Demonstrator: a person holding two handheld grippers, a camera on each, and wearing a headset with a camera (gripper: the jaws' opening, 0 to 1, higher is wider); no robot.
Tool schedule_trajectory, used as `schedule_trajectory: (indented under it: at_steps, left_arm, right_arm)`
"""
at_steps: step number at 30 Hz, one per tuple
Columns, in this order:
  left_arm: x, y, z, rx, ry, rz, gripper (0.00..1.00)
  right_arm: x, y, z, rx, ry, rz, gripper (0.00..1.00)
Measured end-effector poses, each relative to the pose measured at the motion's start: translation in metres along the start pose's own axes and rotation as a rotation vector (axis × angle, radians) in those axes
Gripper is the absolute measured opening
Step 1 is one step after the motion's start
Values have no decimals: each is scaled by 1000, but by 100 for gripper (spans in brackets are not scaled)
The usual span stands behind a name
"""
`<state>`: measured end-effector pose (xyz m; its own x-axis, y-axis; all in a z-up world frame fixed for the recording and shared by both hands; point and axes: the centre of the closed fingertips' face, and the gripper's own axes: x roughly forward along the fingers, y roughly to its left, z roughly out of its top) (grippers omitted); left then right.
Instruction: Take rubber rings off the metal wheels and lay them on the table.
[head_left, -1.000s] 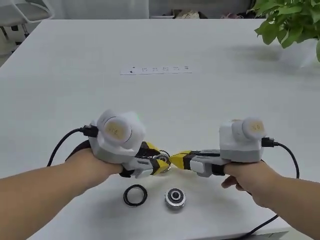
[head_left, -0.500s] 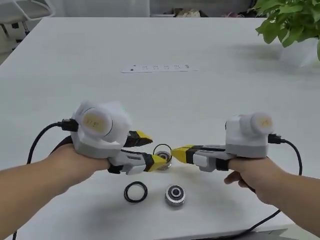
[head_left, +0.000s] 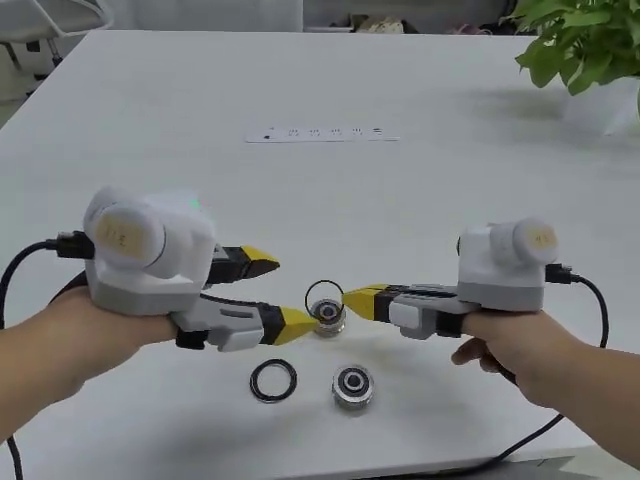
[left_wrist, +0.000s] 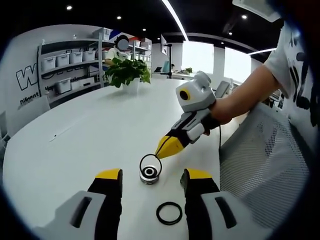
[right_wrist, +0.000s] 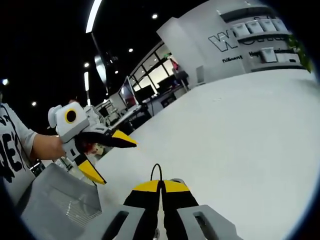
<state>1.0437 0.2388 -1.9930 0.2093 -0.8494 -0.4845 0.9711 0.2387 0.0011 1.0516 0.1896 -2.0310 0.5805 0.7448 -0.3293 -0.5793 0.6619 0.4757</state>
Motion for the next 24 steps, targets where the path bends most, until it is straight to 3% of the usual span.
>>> schedule_trajectory:
  at_steps: [12, 24]
  left_arm:
    - [-32, -8, -4, -38, -17, 16, 58]
    - [-53, -5, -15, -48, -8, 51, 62]
  right_arm:
    - [1, 17, 2, -2, 8, 35, 0]
    - [6, 38, -3, -21, 50, 78, 0]
